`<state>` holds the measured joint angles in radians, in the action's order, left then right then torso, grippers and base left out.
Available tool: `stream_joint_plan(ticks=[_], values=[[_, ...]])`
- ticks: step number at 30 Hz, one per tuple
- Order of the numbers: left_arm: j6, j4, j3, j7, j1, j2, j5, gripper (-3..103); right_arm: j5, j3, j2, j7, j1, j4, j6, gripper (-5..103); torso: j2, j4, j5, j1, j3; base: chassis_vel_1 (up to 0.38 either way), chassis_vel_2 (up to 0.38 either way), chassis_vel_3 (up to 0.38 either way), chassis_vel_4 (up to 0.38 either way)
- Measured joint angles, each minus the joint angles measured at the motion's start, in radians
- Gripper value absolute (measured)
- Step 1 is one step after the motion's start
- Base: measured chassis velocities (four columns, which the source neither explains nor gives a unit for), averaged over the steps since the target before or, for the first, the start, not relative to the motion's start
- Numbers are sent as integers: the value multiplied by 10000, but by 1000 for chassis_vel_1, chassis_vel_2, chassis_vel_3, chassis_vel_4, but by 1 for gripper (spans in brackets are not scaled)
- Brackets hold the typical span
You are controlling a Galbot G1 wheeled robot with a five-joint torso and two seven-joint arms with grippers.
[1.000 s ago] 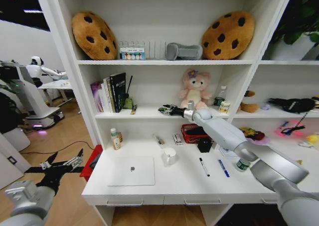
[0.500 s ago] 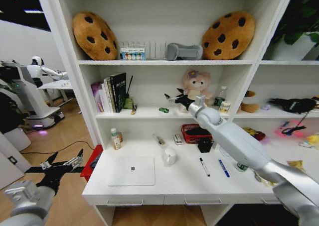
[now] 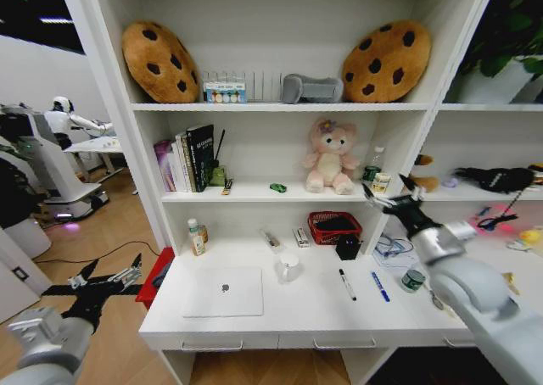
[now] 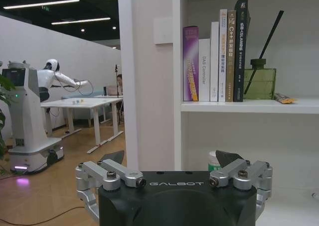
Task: Organize the objects on the table.
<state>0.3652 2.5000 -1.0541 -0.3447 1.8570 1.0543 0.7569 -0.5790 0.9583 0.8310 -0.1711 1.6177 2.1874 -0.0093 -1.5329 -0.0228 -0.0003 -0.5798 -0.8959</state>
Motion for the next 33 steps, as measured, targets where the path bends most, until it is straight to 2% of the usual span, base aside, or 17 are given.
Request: stream_joint_plan(ticks=[1,2,4,6,7,8,9,11,18,23,33], values=[[1,-1,1,-1,2,1,1,100,223,219,537,46,592,32,198,100,0,0,2,0,0,0,0,0,0],[1,-1,1,-1,2,1,1,100,223,219,537,46,592,32,198,100,0,0,2,0,0,0,0,0,0],[0,0,0,-1,0,0,0,100,610,536,1780,92,1616,197,445,100,1,0,4,-1,-1,0,0,0,0],[1,0,0,-1,1,0,0,100,795,604,2545,126,2072,396,544,100,1,2,0,-2,0,0,0,0,0],[0,0,0,-2,1,1,0,100,1329,442,4355,401,3186,890,789,100,1,-1,-2,-2,0,0,0,0,0],[0,-1,0,-2,1,1,0,100,1554,265,4770,480,3479,992,874,100,1,0,-2,-2,0,0,0,0,0],[0,-1,0,-2,1,1,0,100,1554,265,4770,480,3479,992,874,100,1,0,-2,-2,0,0,0,0,0],[0,-1,0,-3,1,1,0,100,2036,-184,5261,722,4014,1058,1182,100,1,1,-2,-2,-1,0,0,0,0],[0,-1,0,-3,1,1,0,100,2085,-488,5373,919,4222,1054,1350,100,2,2,1,-3,-2,0,0,0,0],[0,-1,0,-3,1,0,0,100,1822,-434,4876,1036,3808,797,1246,100,3,3,3,-4,-2,0,0,0,0],[0,0,-1,-4,1,0,0,100,1683,-885,4495,894,2974,378,866,100,2,3,4,-3,-2,-70,-75,77,75]])
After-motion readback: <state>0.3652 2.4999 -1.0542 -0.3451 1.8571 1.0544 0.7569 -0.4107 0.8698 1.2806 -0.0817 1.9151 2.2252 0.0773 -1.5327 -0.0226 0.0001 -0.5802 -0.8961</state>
